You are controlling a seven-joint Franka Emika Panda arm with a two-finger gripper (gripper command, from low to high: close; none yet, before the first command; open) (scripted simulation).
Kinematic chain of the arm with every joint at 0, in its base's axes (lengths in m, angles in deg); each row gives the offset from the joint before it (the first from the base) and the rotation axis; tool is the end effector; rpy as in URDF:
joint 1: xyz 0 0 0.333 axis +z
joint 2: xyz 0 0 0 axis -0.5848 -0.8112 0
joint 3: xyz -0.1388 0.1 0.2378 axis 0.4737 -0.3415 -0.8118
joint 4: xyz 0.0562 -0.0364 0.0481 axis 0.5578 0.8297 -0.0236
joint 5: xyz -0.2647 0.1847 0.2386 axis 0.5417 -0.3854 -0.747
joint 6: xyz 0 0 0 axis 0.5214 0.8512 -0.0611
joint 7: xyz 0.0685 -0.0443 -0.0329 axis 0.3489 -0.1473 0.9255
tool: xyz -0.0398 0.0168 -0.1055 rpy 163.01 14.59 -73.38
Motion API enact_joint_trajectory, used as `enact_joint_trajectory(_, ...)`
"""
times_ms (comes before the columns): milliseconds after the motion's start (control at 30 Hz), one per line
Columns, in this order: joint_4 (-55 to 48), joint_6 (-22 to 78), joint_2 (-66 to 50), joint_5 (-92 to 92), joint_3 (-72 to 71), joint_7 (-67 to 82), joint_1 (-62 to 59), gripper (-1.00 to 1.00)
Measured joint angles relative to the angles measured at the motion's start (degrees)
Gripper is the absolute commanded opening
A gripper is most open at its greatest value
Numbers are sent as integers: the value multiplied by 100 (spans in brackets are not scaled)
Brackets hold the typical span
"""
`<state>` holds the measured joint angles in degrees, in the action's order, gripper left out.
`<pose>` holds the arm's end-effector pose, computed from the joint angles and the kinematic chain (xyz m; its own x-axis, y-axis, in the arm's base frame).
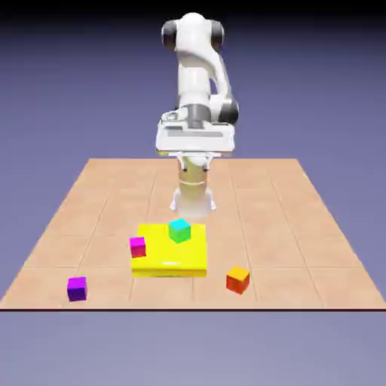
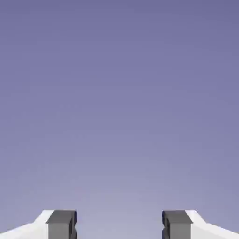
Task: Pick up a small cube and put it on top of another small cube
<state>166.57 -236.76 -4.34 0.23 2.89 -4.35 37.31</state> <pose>0.4166 0.0031 0.4204 0.5126 -0.7170 0.4724 -0.5052 -0.6967 -0.5093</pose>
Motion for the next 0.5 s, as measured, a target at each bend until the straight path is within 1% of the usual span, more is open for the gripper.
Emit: enact_joint_trajectory(500, -474, 987, -1580, -3738, 721, -1131, 1039, 0)
